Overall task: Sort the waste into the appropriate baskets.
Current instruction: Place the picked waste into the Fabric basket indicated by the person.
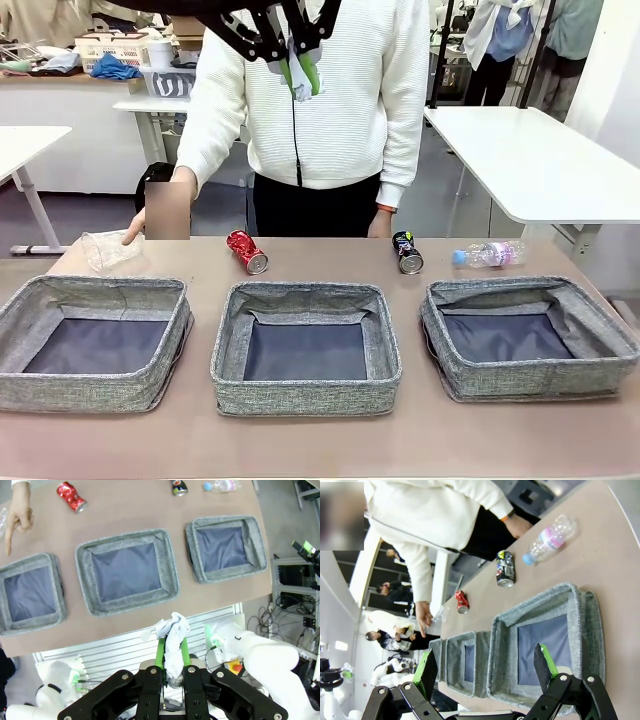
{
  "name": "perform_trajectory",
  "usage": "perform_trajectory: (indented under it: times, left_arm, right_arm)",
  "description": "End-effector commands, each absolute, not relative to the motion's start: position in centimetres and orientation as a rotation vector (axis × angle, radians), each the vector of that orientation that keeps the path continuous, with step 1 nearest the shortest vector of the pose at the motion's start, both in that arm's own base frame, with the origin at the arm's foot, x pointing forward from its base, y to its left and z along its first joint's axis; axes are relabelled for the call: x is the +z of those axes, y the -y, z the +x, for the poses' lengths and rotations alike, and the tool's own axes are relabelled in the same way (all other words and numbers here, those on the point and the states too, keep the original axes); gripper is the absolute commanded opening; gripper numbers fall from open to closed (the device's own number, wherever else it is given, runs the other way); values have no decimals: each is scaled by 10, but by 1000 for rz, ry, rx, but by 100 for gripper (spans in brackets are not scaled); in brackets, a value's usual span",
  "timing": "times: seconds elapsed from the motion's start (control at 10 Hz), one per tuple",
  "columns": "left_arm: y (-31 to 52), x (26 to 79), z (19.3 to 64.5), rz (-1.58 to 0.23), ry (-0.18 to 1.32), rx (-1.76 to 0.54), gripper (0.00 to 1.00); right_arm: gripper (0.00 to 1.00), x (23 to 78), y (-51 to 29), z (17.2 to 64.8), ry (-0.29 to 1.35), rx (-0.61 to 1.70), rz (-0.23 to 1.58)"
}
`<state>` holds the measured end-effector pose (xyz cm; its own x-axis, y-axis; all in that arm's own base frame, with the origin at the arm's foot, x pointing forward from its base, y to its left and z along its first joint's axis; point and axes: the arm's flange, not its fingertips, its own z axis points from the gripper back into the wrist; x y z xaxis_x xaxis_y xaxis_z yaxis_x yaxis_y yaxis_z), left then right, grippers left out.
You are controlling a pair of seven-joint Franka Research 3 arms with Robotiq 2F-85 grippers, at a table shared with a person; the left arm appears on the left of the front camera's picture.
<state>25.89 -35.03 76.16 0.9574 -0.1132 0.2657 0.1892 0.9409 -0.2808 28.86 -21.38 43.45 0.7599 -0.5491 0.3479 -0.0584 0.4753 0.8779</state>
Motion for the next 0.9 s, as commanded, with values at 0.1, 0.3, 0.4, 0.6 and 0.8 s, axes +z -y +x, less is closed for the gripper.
perform_trajectory:
  times: [0.1, 0.3, 0.4, 0.6, 0.8]
  left_arm:
    - [347, 764, 257, -301, 256, -157, 11]
    - [330, 741, 261, -264, 318, -143, 11]
    - [292, 707, 267, -241, 331, -107, 11]
    - [217, 632, 289, -270, 315, -53, 11]
    - [137, 549, 311, -378, 205, 65, 11]
  right_arm:
    - [100, 433, 214, 291, 699, -310, 1057]
    - [100, 433, 214, 291, 699, -310, 1057]
    - [100, 433, 214, 291, 699, -310, 1057]
    - [100, 433, 214, 291, 699, -310, 1057]
    - [100, 433, 214, 291, 699, -310, 1057]
